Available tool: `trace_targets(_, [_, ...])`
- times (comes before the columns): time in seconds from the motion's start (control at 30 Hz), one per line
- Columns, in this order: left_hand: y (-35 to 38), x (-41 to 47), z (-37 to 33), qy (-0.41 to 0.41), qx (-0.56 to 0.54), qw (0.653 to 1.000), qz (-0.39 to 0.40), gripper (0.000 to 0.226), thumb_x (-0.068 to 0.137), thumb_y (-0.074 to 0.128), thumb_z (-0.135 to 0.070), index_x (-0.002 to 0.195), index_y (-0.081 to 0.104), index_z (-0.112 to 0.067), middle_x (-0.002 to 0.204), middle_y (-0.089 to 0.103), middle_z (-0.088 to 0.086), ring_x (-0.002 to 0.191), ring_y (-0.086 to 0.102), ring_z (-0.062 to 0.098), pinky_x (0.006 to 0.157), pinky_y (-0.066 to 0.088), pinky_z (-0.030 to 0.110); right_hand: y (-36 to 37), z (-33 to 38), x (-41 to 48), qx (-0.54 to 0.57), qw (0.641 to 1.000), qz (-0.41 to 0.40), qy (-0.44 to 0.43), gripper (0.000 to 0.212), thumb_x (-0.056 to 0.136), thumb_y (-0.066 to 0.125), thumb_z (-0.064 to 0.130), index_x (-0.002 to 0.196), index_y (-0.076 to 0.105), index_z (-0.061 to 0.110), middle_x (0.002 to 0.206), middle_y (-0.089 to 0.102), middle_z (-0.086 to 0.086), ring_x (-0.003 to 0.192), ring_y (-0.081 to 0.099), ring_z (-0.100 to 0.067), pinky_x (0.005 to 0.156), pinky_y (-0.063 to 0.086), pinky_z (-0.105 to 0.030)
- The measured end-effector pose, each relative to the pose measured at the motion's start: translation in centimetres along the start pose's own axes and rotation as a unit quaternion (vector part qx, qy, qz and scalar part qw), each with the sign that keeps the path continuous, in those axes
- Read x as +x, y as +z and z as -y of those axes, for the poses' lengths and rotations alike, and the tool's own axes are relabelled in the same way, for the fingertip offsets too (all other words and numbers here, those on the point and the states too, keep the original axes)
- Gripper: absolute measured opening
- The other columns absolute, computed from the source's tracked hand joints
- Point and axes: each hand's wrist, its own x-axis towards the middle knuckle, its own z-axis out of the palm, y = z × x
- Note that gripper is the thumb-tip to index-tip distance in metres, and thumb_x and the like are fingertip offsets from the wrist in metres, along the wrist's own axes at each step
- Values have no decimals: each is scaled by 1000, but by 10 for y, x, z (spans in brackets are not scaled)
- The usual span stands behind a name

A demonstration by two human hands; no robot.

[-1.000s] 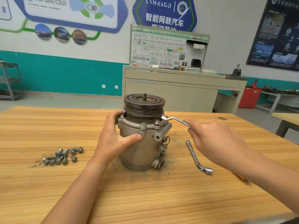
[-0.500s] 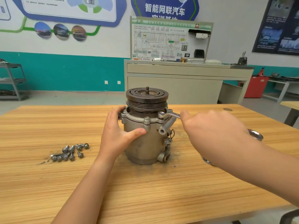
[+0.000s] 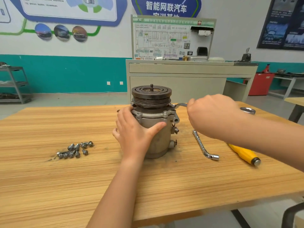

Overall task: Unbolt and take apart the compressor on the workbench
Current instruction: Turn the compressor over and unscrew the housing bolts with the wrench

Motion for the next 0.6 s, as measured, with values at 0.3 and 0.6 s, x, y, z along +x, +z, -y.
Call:
trace_targets(0.3, [2,1,8,44,3,999,-11,85,63,70,-60,132,43,-18,132,46,-1,122,44,18,102,32,50,52,-28,30,10,996,-85,-7,27,94,34,13,118,47,15,55,35,3,45,32,-12,38,19,-24])
trace_targets(0.6, [-8,12,41,140,-38,989,29,51,81,46,-53,129,42,-37,127,54,-5,111,55,19,104,27,47,92,-39,82,65,985,-156,-21,25,88,37,-6,103,52,6,78,57,-4,73,54,-24,78,43,-31])
